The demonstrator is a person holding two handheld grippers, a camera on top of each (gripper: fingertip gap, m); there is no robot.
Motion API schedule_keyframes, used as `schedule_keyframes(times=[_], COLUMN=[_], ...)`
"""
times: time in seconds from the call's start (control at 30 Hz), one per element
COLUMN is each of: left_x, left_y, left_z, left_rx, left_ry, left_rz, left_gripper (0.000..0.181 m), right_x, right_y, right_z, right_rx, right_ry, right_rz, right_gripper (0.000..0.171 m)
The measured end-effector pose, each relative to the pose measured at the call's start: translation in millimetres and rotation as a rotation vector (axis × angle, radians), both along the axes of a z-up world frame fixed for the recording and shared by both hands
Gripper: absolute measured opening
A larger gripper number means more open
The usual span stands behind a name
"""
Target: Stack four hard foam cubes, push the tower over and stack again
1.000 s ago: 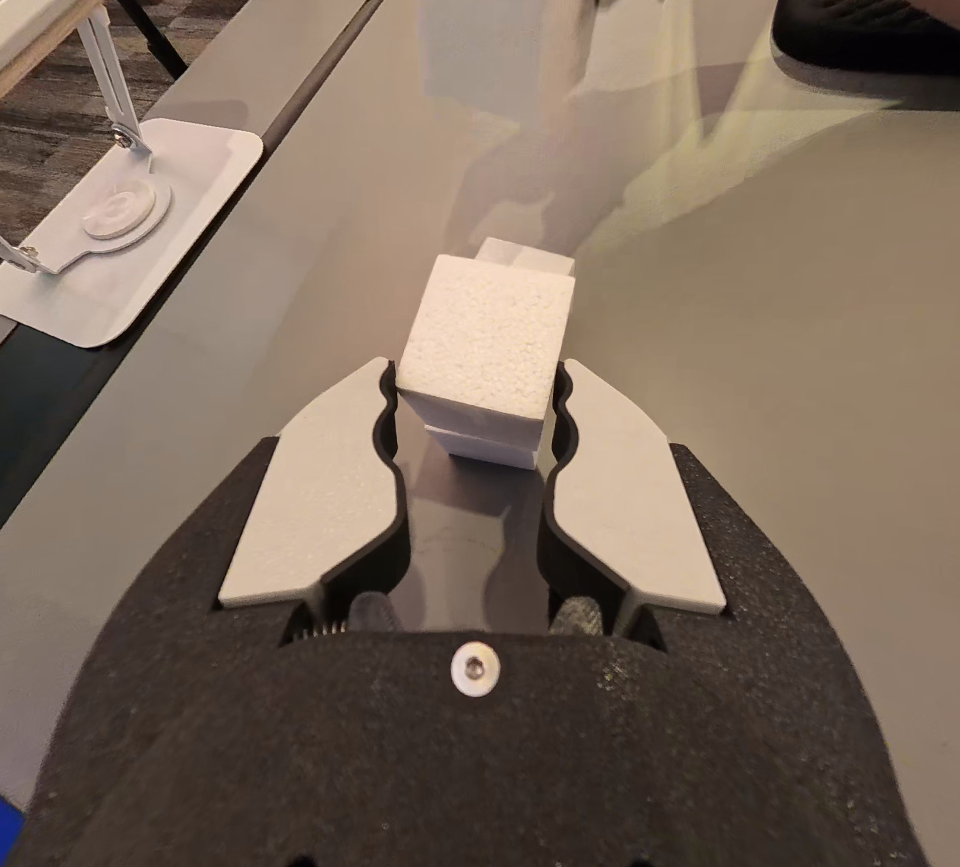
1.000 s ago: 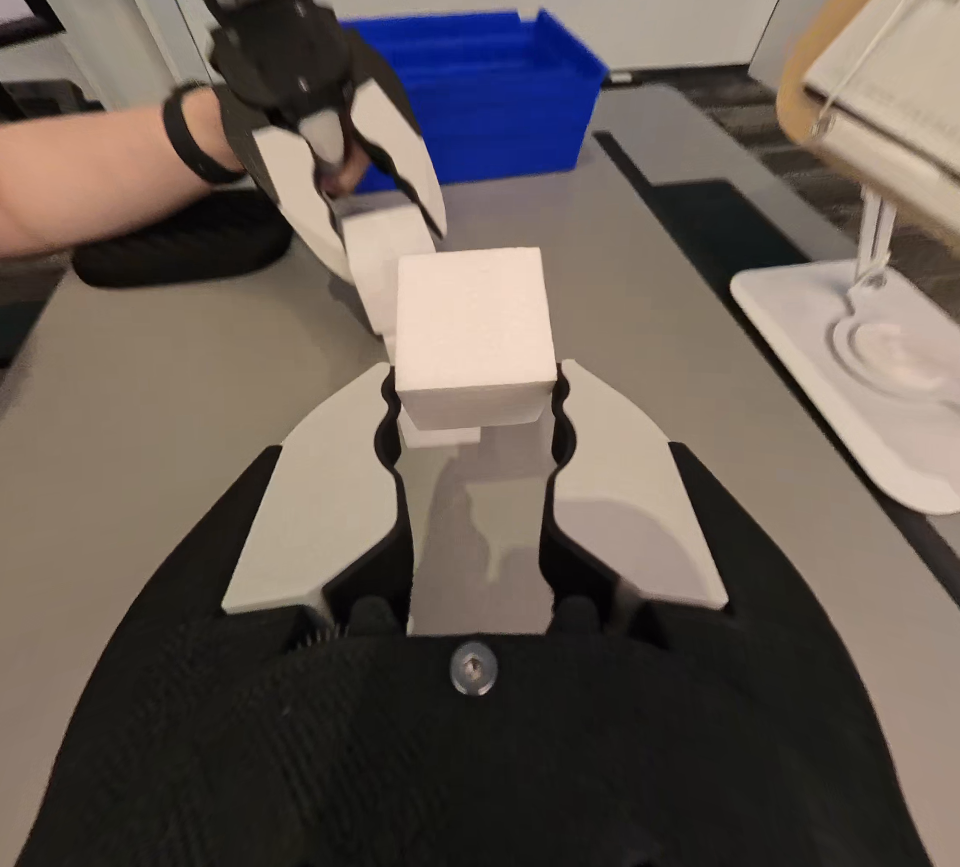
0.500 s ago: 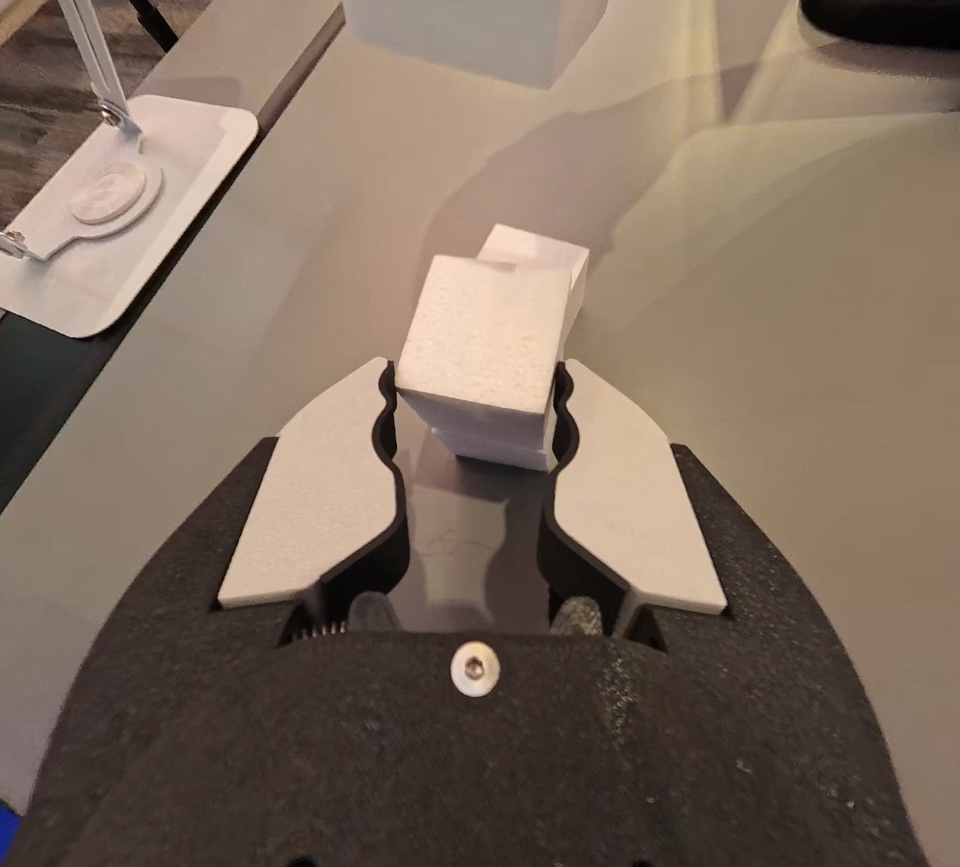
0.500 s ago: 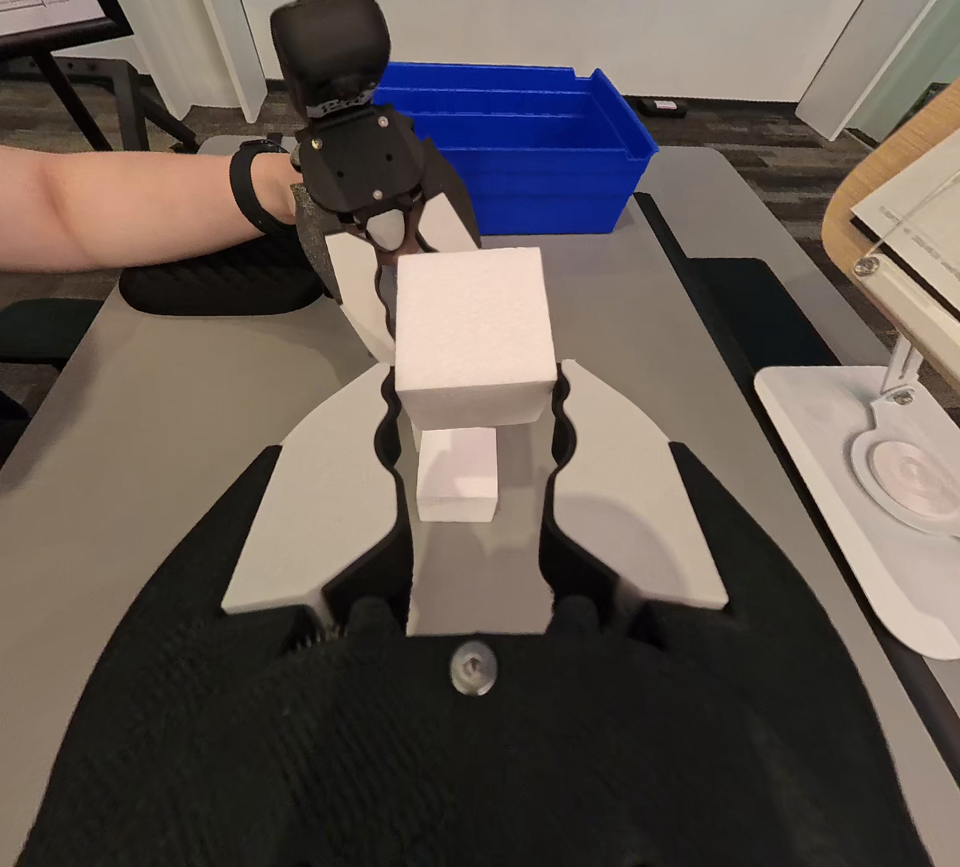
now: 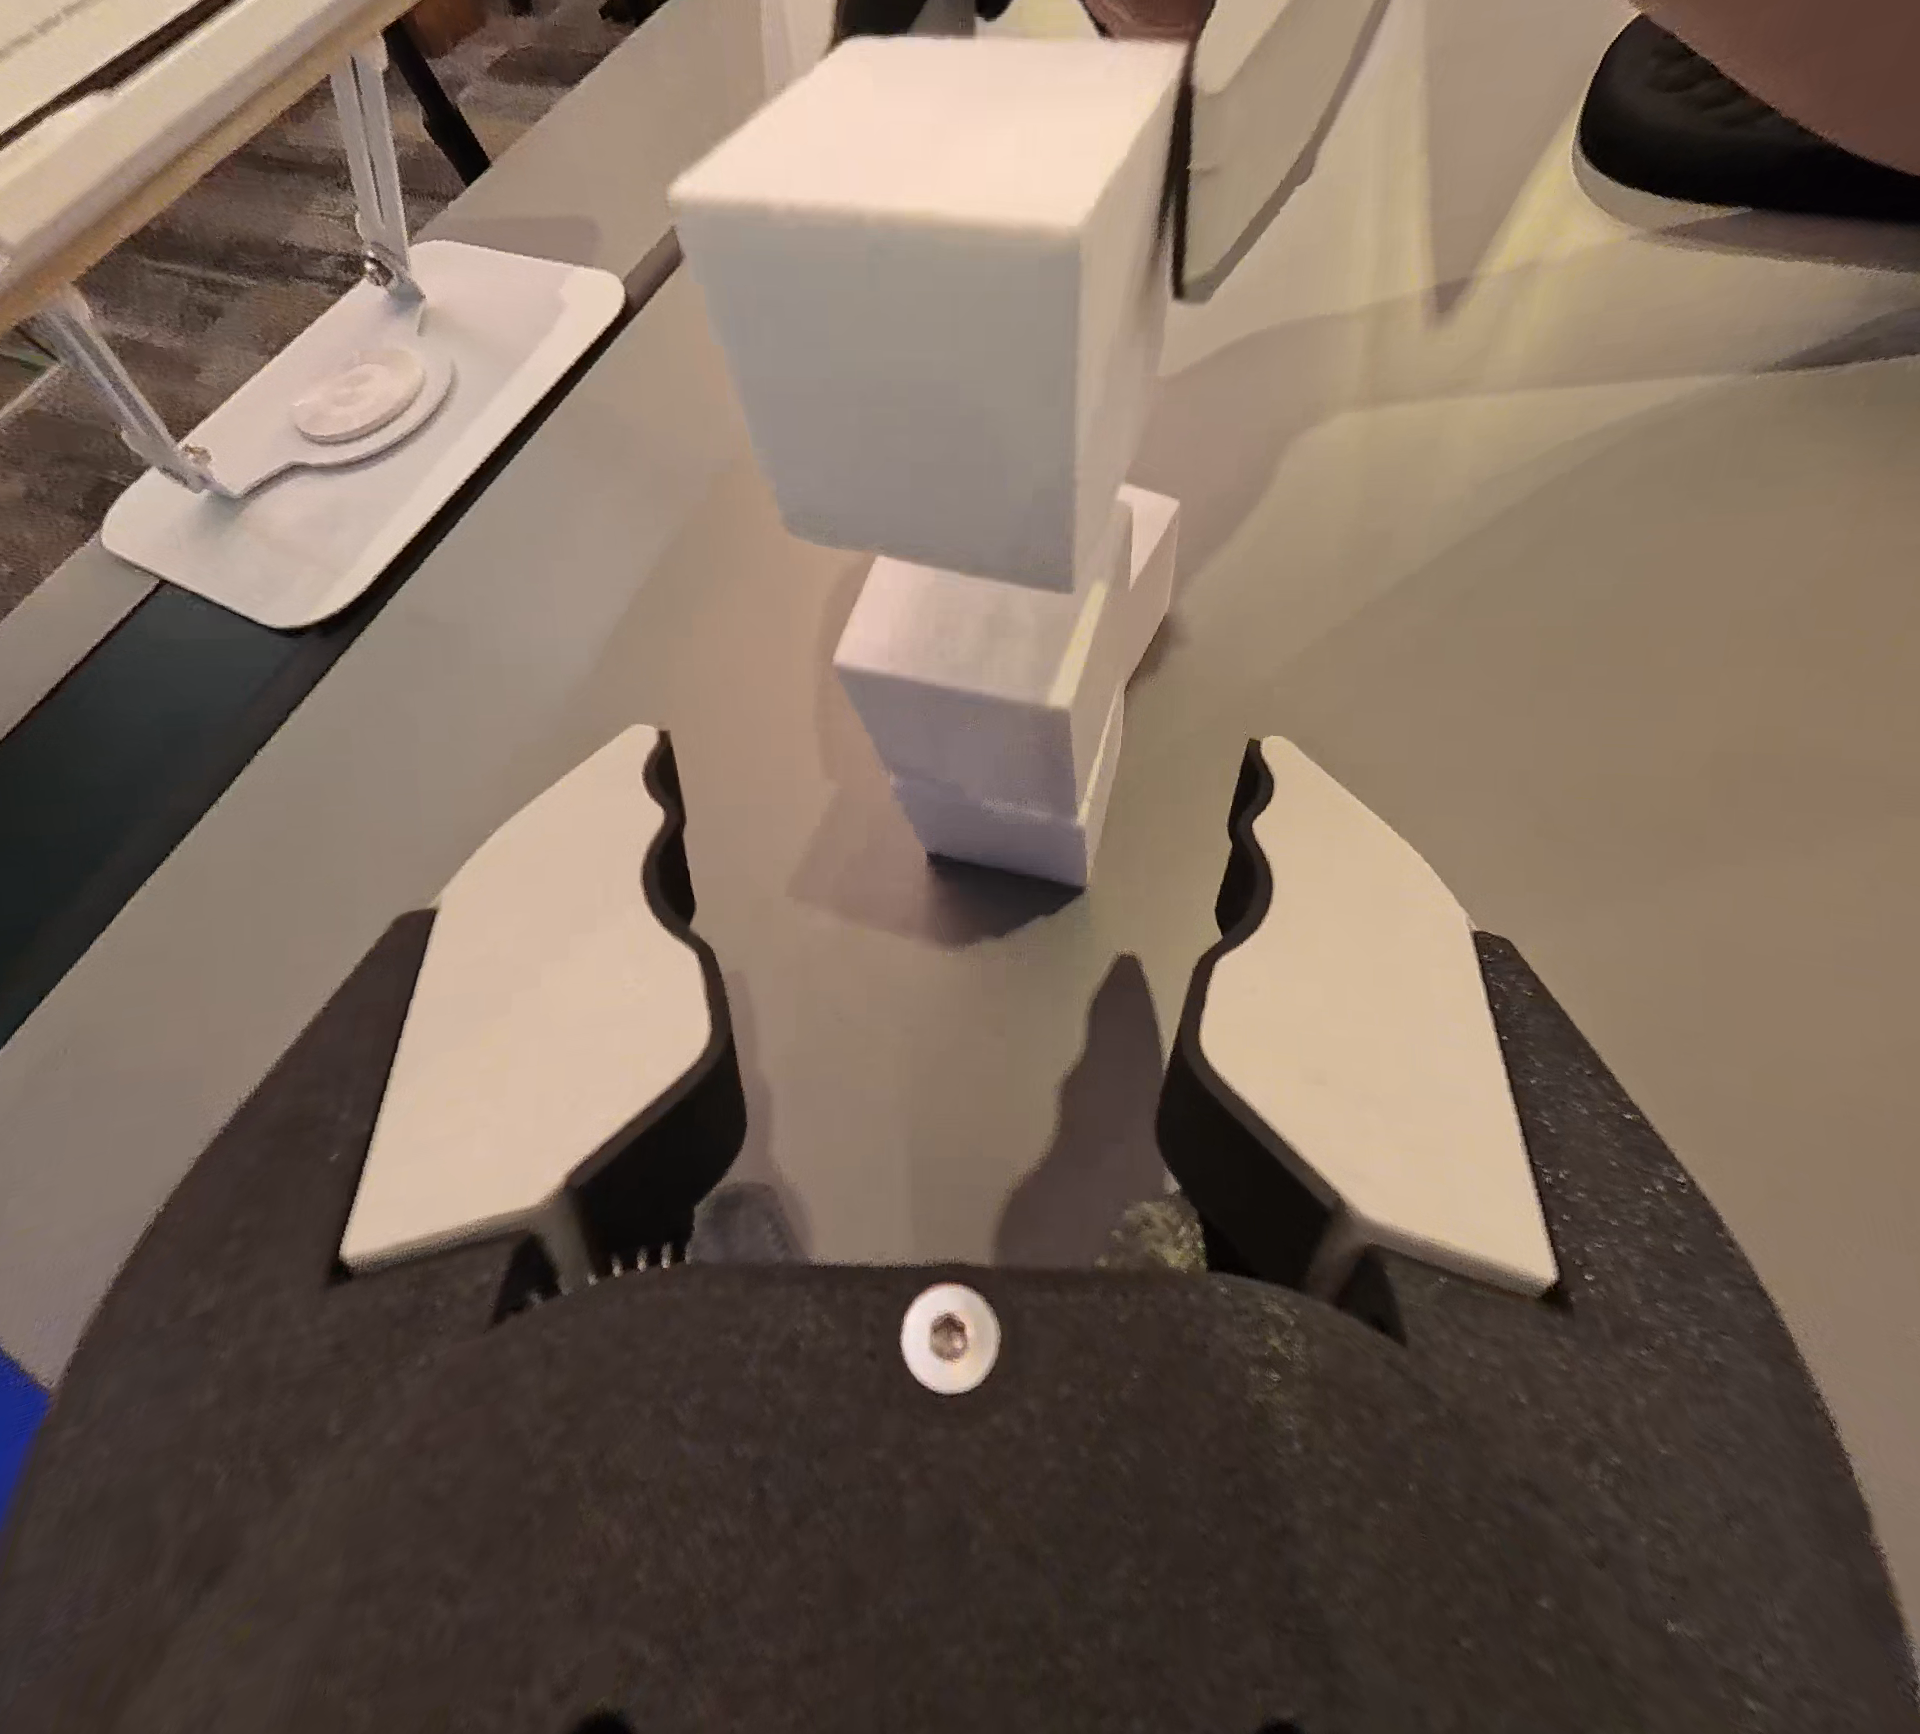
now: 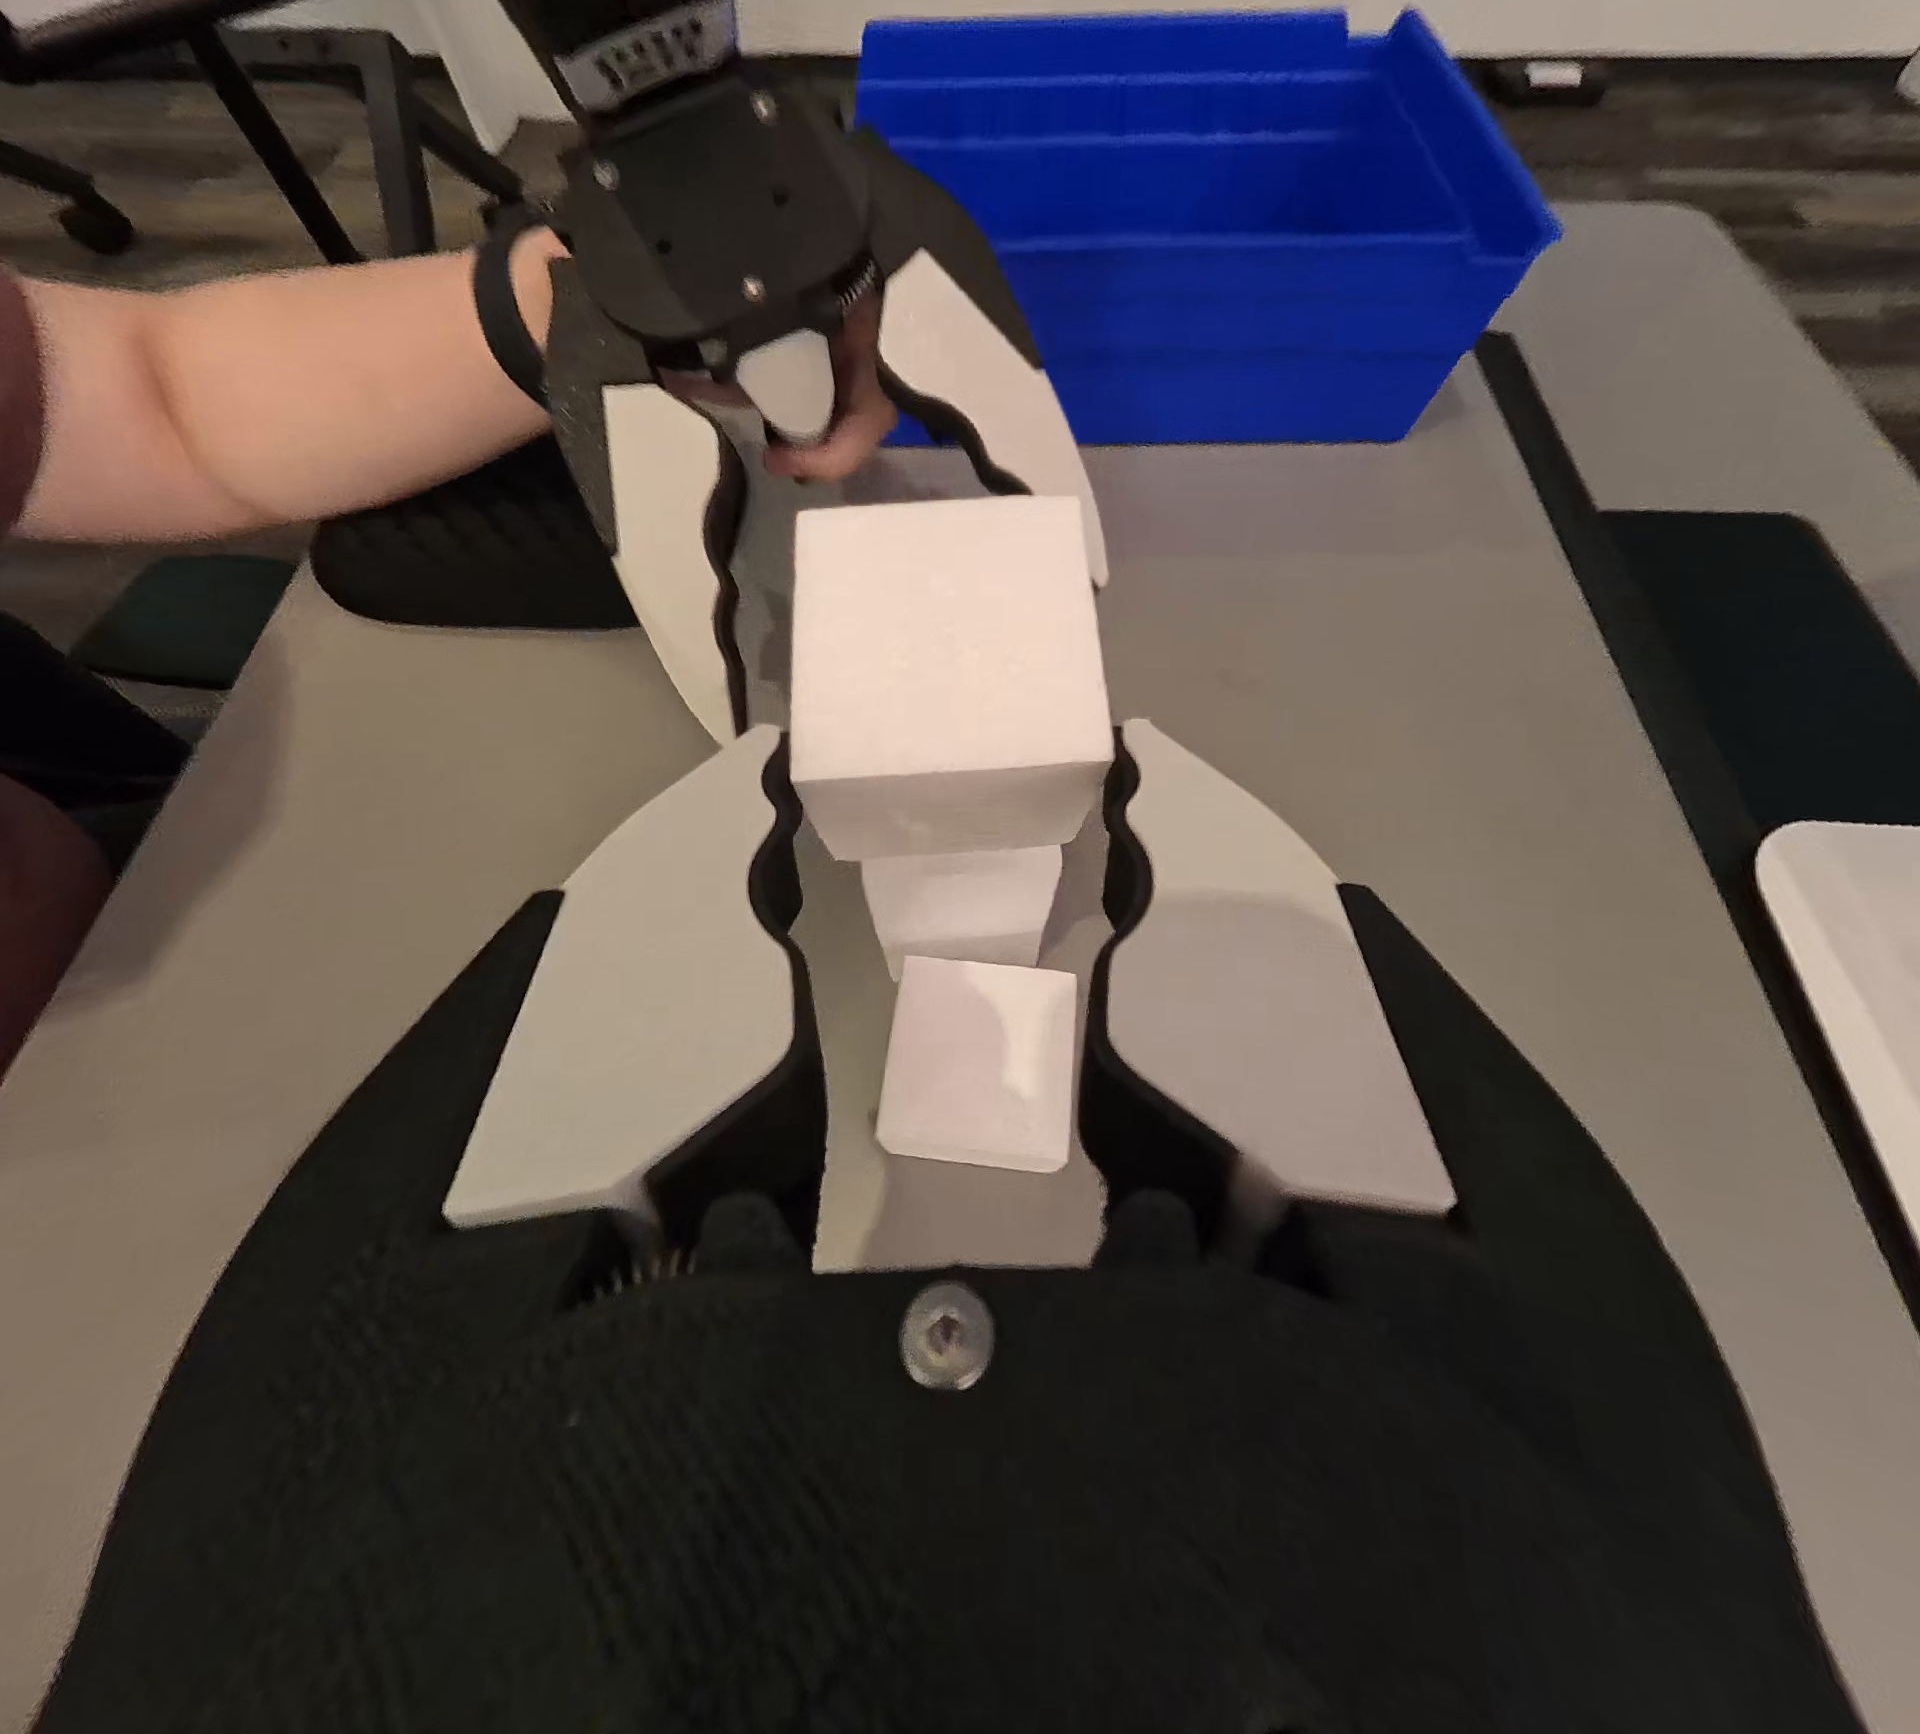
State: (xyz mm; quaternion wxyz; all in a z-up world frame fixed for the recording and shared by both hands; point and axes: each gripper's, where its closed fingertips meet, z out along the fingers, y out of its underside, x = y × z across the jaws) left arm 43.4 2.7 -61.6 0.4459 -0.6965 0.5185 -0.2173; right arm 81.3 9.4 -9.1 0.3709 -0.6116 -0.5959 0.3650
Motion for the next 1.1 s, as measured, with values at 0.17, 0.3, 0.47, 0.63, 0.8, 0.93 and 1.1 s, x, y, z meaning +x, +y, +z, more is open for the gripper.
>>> schedule_keyframes(times=[0.17,0.3,0.47,0.63,0.8,0.93,1.1], left_x=[-11,-10,-8,-13,-18,-24,-29], left_y=[-1,-2,-4,0,4,8,12], left_z=[-10,-14,-15,-8,2,8,25], left_rx=[-0.025,-0.040,-0.045,-0.064,-0.155,-0.184,-0.172], left_ry=[0.014,0.015,0.006,-0.063,-0.196,-0.268,-0.365], left_rz=[0.012,-0.001,-0.012,0.016,0.035,0.050,0.063], left_gripper=[0.093,0.089,0.088,0.084,0.080,0.076,0.070], right_x=[-8,-7,-3,29,55,46,55], right_y=[0,2,-1,10,14,2,2], right_z=[-18,-24,-18,-21,-93,-114,-118], right_rx=[-0.011,-0.002,-0.001,0.014,-0.024,-0.068,-0.103], right_ry=[-0.102,-0.153,-0.105,0.026,-0.097,-0.107,-0.147], right_rz=[0.017,0.010,0.012,-0.114,-0.246,-0.226,-0.221], right_gripper=[0.057,0.058,0.074,0.081,0.077,0.077,0.057])
